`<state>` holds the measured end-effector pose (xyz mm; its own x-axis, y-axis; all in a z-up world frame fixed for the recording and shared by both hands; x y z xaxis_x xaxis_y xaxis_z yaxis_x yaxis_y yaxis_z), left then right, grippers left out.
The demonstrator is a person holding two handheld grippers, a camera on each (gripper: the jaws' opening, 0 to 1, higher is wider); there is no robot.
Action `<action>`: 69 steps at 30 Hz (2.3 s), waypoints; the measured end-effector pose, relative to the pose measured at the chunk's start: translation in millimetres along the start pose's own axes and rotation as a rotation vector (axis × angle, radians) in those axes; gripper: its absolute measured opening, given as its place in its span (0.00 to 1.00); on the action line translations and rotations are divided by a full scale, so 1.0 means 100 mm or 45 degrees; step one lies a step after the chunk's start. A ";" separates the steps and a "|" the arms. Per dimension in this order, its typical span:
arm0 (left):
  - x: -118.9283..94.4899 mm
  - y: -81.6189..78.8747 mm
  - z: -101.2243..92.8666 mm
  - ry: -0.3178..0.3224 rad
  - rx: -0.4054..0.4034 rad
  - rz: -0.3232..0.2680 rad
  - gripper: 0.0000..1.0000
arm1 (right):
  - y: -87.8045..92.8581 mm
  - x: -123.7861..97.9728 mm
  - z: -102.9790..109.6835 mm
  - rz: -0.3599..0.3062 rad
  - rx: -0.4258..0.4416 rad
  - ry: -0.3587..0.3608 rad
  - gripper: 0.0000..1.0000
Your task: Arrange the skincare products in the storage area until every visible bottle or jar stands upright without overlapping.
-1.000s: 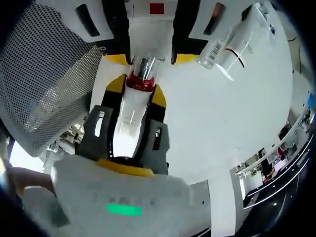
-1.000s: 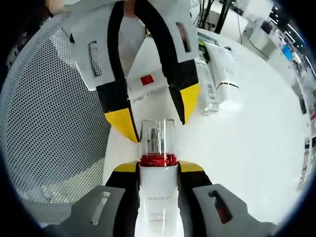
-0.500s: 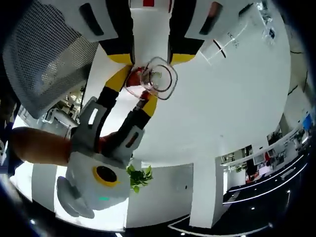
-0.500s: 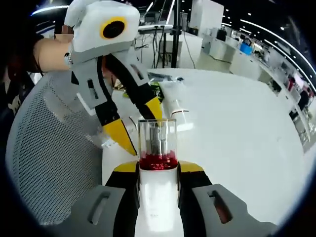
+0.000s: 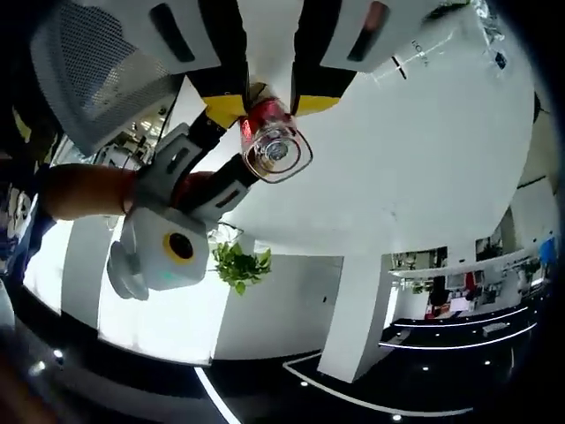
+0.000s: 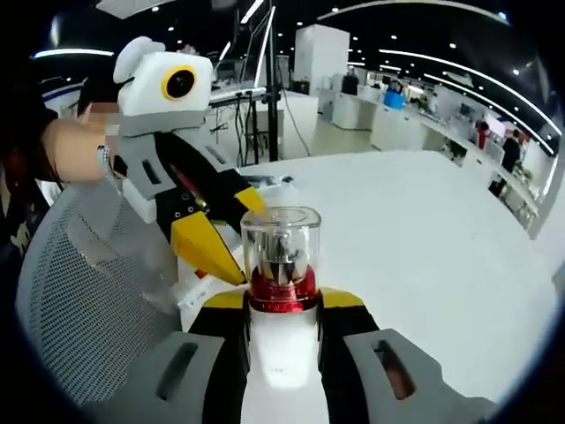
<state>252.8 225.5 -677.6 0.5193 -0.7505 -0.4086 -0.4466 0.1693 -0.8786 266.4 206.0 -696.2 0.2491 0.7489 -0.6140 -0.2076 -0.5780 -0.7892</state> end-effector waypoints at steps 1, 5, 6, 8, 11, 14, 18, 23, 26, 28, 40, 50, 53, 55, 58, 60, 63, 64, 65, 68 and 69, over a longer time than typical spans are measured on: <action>0.00 -0.02 -0.01 0.007 0.000 -0.014 0.20 | -0.01 0.00 -0.01 -0.014 0.023 0.012 0.26; -0.02 -0.09 -0.06 0.045 -0.004 -0.065 0.20 | 0.01 -0.01 0.00 -0.066 0.111 0.018 0.26; -0.01 -0.10 -0.07 0.049 0.004 -0.072 0.20 | 0.02 -0.01 0.01 -0.086 0.125 0.016 0.26; 0.00 -0.09 -0.08 0.045 0.017 -0.077 0.20 | 0.01 -0.02 0.00 -0.121 0.135 0.032 0.26; 0.00 -0.09 -0.06 0.050 -0.001 -0.074 0.20 | 0.00 -0.01 0.01 -0.130 0.125 0.031 0.27; 0.01 -0.09 -0.06 0.057 -0.029 -0.070 0.20 | 0.00 -0.01 0.01 -0.149 0.105 0.022 0.28; 0.01 0.03 0.03 -0.002 -0.025 0.012 0.20 | 0.01 0.00 -0.01 -0.182 0.080 0.056 0.38; 0.06 0.21 0.15 -0.100 0.019 0.123 0.20 | 0.15 0.04 0.09 -0.103 0.098 -0.029 0.38; 0.07 0.24 0.11 -0.107 0.064 0.142 0.20 | 0.14 0.05 0.10 -0.084 0.054 0.000 0.36; 0.07 0.25 0.11 -0.116 0.090 0.149 0.20 | 0.16 0.03 0.12 -0.073 0.054 0.005 0.37; 0.08 0.25 0.26 -0.210 0.069 0.147 0.17 | 0.39 -0.06 0.24 0.107 -0.037 0.051 0.29; 0.10 0.29 0.29 -0.223 0.039 0.170 0.16 | 0.26 -0.02 0.12 -0.031 0.116 0.102 0.37; 0.10 0.30 0.29 -0.225 0.076 0.186 0.16 | 0.21 0.01 0.07 -0.078 0.154 0.093 0.38; 0.08 0.30 0.31 -0.244 0.118 0.197 0.19 | 0.19 0.05 0.04 -0.087 0.157 0.090 0.37; 0.02 0.27 0.41 -0.304 0.165 0.185 0.20 | 0.15 0.11 0.04 -0.117 0.156 0.074 0.37; -0.02 0.26 0.47 -0.333 0.143 0.181 0.21 | 0.13 0.13 0.02 -0.132 0.116 0.084 0.33; -0.08 0.26 0.56 -0.396 0.126 0.180 0.24 | 0.12 0.14 0.04 -0.148 0.105 0.054 0.30; -0.09 0.26 0.59 -0.414 0.132 0.184 0.25 | 0.13 0.14 0.03 -0.151 0.096 0.047 0.30; -0.10 0.26 0.61 -0.433 0.144 0.187 0.26 | 0.12 0.14 0.02 -0.157 0.093 0.029 0.30; -0.15 0.27 0.69 -0.485 0.159 0.206 0.28 | 0.12 0.14 -0.04 -0.158 0.078 0.031 0.30; -0.16 0.27 0.72 -0.499 0.159 0.208 0.28 | 0.12 0.13 -0.07 -0.158 0.081 0.033 0.30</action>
<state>285.1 288.0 -712.6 0.6973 -0.4124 -0.5862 -0.4668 0.3594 -0.8081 273.8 206.9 -714.0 0.3009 0.8042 -0.5126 -0.2329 -0.4593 -0.8572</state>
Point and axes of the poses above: the point that each gripper's makers call its tool centre point, and the gripper's own axes: x roughly forward along the fingers, z roughly to its left, y roughly out of its underside, the point moved 1 cm from there along -x, roughly backward along the fingers, and after that the axes turned 4 degrees about -y, right-handed, at the moved point
